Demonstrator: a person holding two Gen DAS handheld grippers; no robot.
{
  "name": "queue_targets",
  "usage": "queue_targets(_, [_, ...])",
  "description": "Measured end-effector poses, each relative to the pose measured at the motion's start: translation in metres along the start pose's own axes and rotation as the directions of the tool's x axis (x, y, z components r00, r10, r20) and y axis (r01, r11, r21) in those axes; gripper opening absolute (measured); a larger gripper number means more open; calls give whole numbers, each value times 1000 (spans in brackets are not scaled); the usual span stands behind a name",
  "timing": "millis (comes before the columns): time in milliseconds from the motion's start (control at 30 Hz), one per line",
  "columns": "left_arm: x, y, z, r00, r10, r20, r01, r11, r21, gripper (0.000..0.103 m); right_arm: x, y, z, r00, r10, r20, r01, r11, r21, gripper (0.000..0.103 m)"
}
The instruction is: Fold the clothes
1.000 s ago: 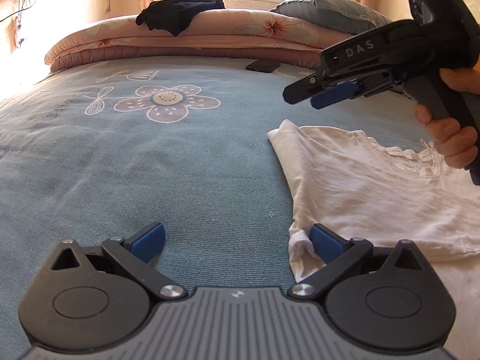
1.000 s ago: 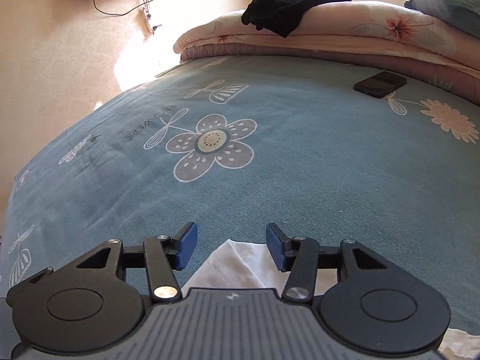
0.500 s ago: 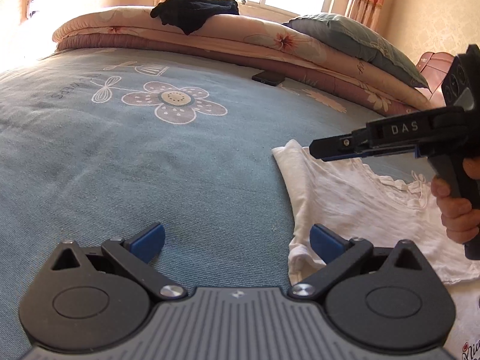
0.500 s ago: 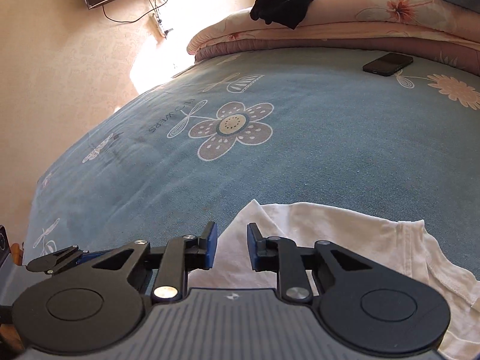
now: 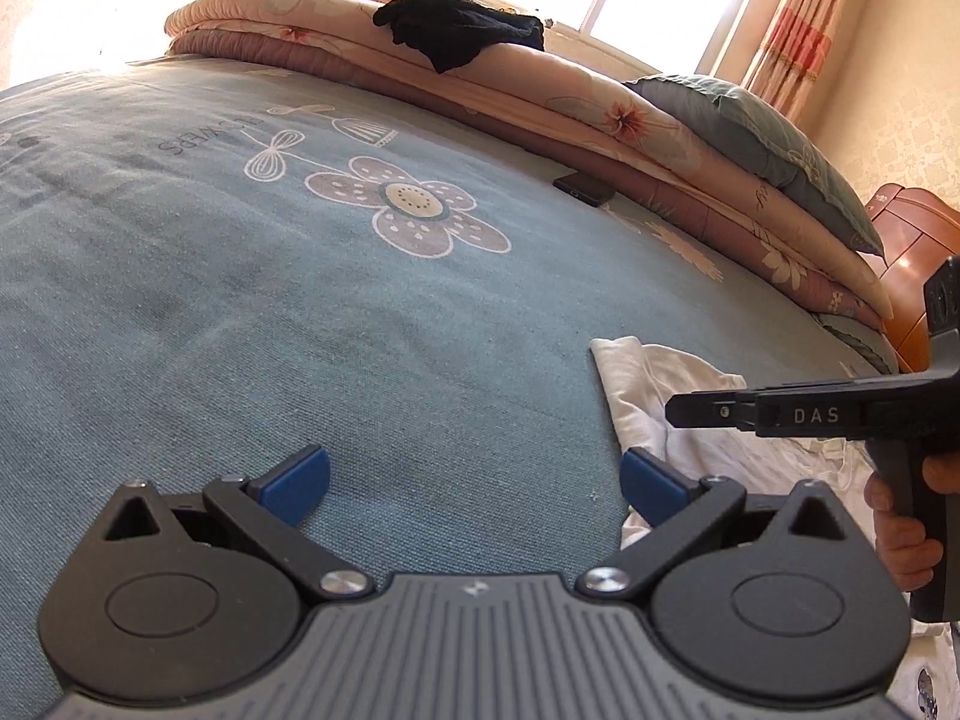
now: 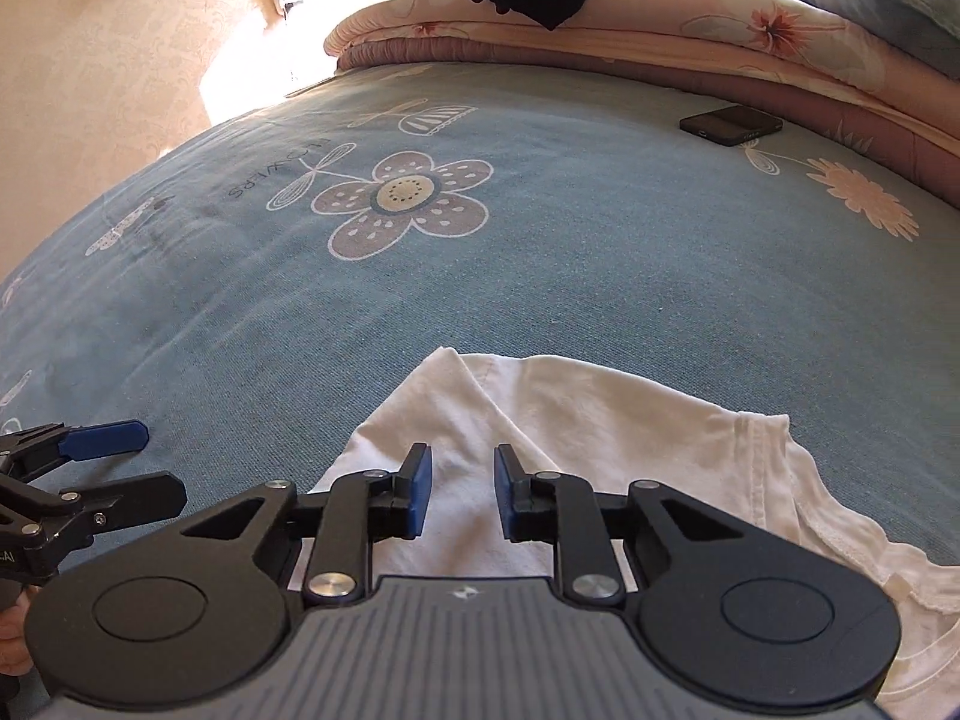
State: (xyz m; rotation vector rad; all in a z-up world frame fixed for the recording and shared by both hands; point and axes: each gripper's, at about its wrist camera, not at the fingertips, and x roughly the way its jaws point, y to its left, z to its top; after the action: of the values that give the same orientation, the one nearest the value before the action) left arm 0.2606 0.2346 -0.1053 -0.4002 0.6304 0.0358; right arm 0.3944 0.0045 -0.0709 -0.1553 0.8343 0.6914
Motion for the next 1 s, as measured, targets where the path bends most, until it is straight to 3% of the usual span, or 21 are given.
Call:
queue_targets(133, [0, 1, 1, 1000, -4, 1, 4, 1000, -12, 102, -46, -30, -24, 996, -84, 40, 80, 992, 97, 28])
queue_targets(233, [0, 2, 1, 1000, -3, 3, 3, 1000, -18, 102, -92, -69, -63, 978, -203, 39, 189, 955, 228, 28])
queue_targets(433, [0, 3, 1, 1000, 3, 9, -2, 999, -33, 102, -177, -136, -157, 894, -447, -15, 397, 776, 490, 39])
queue_targets(533, [0, 1, 1, 1000, 11, 11, -11, 1000, -26, 102, -195, -154, -195, 886, -463, -30, 388, 705, 593, 41])
queue_targets(633, [1, -2, -1, 1000, 21, 13, -21, 1000, -9, 102, -195, -159, -214, 878, -478, -20, 380, 672, 636, 48])
queue_targets(700, [2, -4, -2, 1000, 28, 13, -29, 1000, 3, 102, -189, -160, -219, 889, -458, 1, 347, 676, 650, 51])
queue_targets(767, [2, -5, -2, 999, 33, 13, -33, 999, 12, 102, -181, -152, -215, 876, -483, 12, 374, 694, 616, 51])
queue_targets(833, [3, -6, -2, 999, 36, 13, -36, 999, 17, 102, -175, -147, -209, 863, -505, 8, 408, 705, 581, 38])
queue_targets(867, [3, -6, -2, 999, 37, 13, -37, 999, 19, 102, -172, -146, -205, 859, -511, 2, 417, 703, 576, 21])
queue_targets(900, [3, -6, -2, 999, 37, 13, -37, 999, 19, 102, -173, -146, -203, 856, -516, 2, 421, 700, 577, 14])
queue_targets(1000, [3, -6, -3, 999, 36, 15, -37, 999, 21, 102, -177, -150, -198, 857, -515, 24, 405, 701, 587, 5])
